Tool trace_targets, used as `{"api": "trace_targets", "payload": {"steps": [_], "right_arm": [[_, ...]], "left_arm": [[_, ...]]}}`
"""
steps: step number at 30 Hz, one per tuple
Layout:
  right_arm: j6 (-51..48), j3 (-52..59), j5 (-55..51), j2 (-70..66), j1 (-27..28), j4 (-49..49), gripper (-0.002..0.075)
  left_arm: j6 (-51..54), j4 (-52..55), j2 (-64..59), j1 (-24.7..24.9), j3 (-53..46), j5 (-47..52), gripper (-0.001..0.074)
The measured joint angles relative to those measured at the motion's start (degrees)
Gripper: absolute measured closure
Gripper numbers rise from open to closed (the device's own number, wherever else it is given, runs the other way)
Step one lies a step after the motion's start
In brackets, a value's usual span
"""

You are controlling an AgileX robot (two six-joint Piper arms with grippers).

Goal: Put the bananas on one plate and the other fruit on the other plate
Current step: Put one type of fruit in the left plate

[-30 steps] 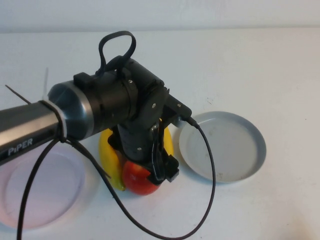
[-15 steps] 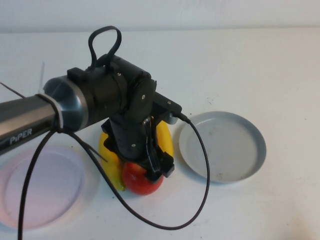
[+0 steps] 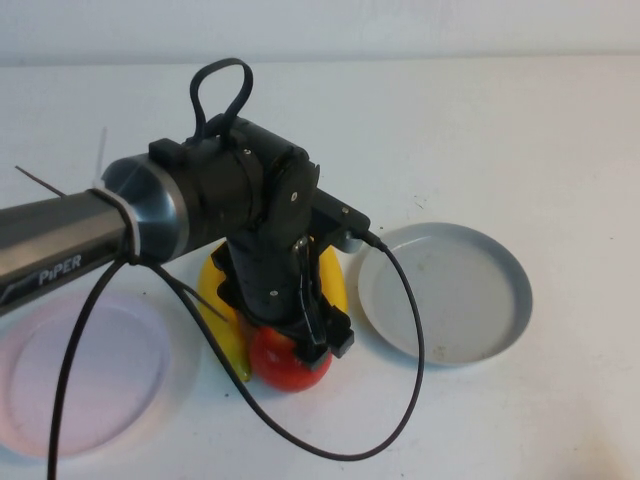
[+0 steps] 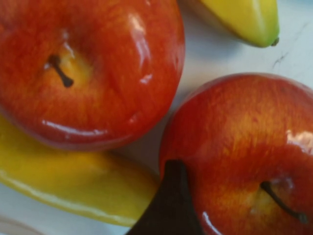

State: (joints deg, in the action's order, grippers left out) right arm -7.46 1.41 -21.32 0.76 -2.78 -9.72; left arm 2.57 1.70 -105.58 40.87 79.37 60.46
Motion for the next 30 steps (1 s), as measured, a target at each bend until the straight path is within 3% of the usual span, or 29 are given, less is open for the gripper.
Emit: {"api": "trace_targets", "payload": {"steps": [10, 19, 22, 30], "right_arm": [[0.0, 0.0, 0.0, 0.0, 0.0, 0.0, 0.0743], [0.0, 0.0, 0.0, 0.0, 0.0, 0.0, 0.0743], [0.0, 0.0, 0.0, 0.0, 0.0, 0.0, 0.0743], [0.0, 0.0, 0.0, 0.0, 0.0, 0.0, 0.0743]], "left_arm": [[0.1, -1.2, 0.3, 0.0, 2.8, 8.1, 0.0176], [-2.6, 6.3, 13.1, -0.9, 1.3, 9.1, 0.0176], [-4.8, 9.7, 16.5, -4.7, -2.9, 9.2, 0.0176], [-5.8, 9.3, 17.9, -21.0, -14.8, 5.7, 0.0176]]}}
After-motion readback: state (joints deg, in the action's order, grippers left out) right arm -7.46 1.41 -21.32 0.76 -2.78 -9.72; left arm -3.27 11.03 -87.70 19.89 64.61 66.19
